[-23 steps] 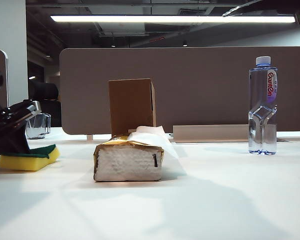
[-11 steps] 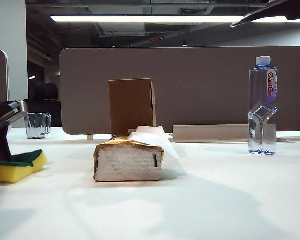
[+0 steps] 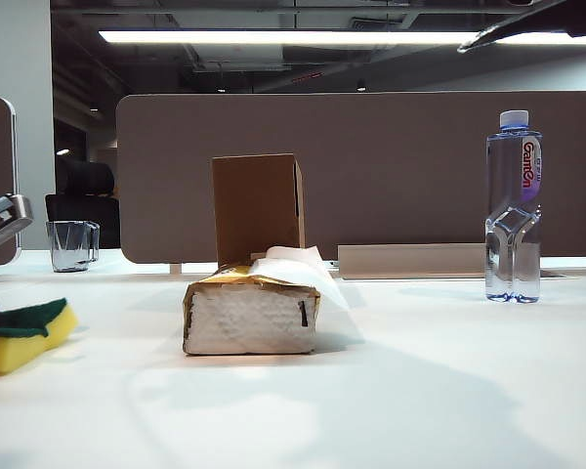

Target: Move the sponge from left to right to wipe the table, avoiding obstacles on the table, and finally reaching the bottle of mineral water.

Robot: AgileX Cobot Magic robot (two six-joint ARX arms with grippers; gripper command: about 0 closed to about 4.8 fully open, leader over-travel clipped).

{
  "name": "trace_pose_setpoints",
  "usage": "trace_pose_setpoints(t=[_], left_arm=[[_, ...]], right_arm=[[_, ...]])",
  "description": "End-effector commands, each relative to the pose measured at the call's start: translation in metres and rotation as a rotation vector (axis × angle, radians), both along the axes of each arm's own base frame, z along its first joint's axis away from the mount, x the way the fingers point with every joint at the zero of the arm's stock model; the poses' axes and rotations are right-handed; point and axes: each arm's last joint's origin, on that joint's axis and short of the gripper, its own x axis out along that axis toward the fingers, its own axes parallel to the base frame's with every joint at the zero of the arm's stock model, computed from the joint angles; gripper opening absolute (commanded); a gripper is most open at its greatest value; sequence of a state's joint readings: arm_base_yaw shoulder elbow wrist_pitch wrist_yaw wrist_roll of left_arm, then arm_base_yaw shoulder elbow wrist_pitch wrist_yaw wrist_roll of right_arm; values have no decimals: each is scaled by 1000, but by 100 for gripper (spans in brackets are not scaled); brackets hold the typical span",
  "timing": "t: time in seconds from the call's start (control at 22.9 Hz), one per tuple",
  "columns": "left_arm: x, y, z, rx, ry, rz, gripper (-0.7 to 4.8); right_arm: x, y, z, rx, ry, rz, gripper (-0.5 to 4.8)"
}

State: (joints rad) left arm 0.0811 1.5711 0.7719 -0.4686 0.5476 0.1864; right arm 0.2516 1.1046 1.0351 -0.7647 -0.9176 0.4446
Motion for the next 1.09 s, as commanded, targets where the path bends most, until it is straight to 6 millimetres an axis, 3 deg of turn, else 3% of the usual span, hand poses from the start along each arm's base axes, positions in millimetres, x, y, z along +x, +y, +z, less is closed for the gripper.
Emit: trace_pose_setpoints(t=[0.04, 0.57, 1.09], left_arm=[[-27, -3, -11, 5, 179, 30, -6], [-69, -9, -10, -9, 174, 89, -6], [-73, -19, -9, -14, 182, 86, -6]], right_arm=[[-3, -1, 4, 7, -23, 7, 333], [-15, -4, 8, -6, -35, 16, 332], [-27, -7, 15, 0, -62, 14, 332]])
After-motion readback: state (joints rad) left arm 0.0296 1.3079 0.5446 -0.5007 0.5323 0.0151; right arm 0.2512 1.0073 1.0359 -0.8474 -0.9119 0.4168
